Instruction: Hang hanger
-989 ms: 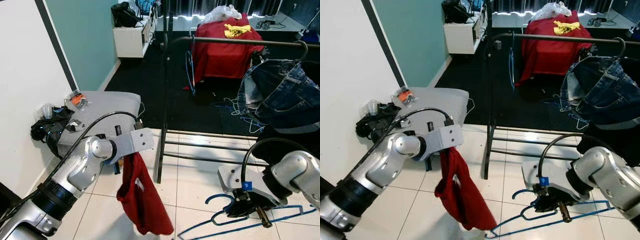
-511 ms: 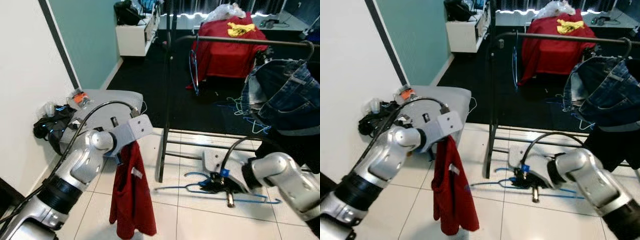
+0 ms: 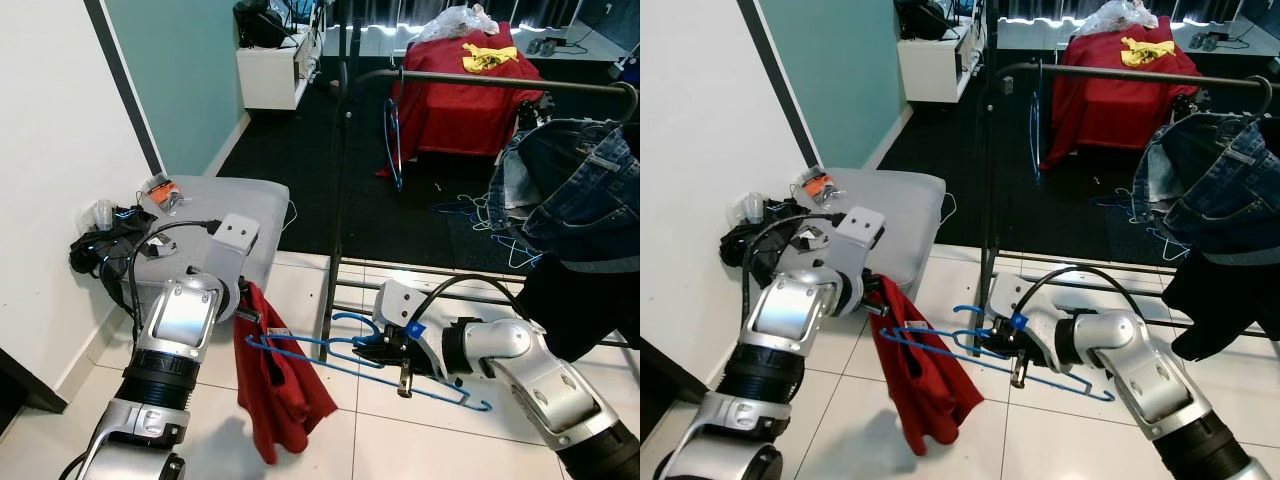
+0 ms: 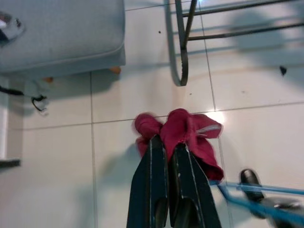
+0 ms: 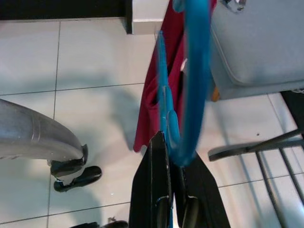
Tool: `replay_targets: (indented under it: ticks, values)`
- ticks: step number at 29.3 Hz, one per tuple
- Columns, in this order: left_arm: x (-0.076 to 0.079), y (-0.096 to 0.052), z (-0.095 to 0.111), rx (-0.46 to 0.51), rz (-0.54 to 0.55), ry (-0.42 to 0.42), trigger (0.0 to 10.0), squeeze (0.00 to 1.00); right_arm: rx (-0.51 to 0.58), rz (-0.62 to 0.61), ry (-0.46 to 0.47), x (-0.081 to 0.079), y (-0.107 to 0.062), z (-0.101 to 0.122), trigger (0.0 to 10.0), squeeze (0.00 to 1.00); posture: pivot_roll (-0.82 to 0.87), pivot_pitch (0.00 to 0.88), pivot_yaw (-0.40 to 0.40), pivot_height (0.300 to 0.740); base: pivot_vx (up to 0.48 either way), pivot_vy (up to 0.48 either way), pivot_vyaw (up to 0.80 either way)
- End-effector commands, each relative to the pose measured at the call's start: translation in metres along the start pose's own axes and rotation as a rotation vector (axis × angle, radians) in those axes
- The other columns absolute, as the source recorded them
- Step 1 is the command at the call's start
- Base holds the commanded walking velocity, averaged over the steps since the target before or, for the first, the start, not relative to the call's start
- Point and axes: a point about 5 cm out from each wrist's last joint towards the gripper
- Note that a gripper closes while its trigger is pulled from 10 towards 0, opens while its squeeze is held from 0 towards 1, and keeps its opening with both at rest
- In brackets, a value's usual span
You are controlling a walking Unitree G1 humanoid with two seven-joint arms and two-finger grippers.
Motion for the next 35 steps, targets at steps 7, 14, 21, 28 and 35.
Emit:
replay_targets:
  ticks: [7,14,21,28,35]
  values:
    - [-0.001,-0.012,0.021,0.076,0.114,0.103,10.0,0.0,0.026,-0.176,0.032,0.01,0.004,-0.012,10.0,0.0,-0.01,0.082,0.039,0.74,0.0,0.0,0.0]
    - [0.007,-0.025,0.044,0.18,0.143,0.197,10.0,0.0,0.16,-0.187,0.109,0.013,0.006,-0.001,10.0,0.0,0.0,0.072,0.043,0.74,0.0,0.0,0.0]
    - [0.01,-0.028,0.05,0.205,0.144,0.218,10.0,0.0,0.173,-0.127,0.114,0.006,0.008,-0.003,10.0,0.0,0.0,0.066,0.044,0.74,0.0,0.0,0.0]
    - [0.012,-0.031,0.055,0.24,0.12,0.246,10.0,0.0,0.203,-0.157,0.147,0.014,0.005,-0.004,10.0,0.0,0.0,0.061,0.045,0.74,0.0,0.0,0.0]
    - [0.011,-0.037,0.062,0.286,0.065,0.32,10.0,0.0,0.202,-0.179,0.139,0.024,0.006,-0.005,10.0,0.0,0.0,0.068,0.048,0.74,0.0,0.0,0.0]
Point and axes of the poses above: a point about 5 cm out from each wrist's last joint towards the gripper, its own y axis pointing out of the wrist towards the gripper, its own z axis along the axis of the wrist's last joint, x = y × z, and after that the axes turned 3 degrees about -y, right-handed
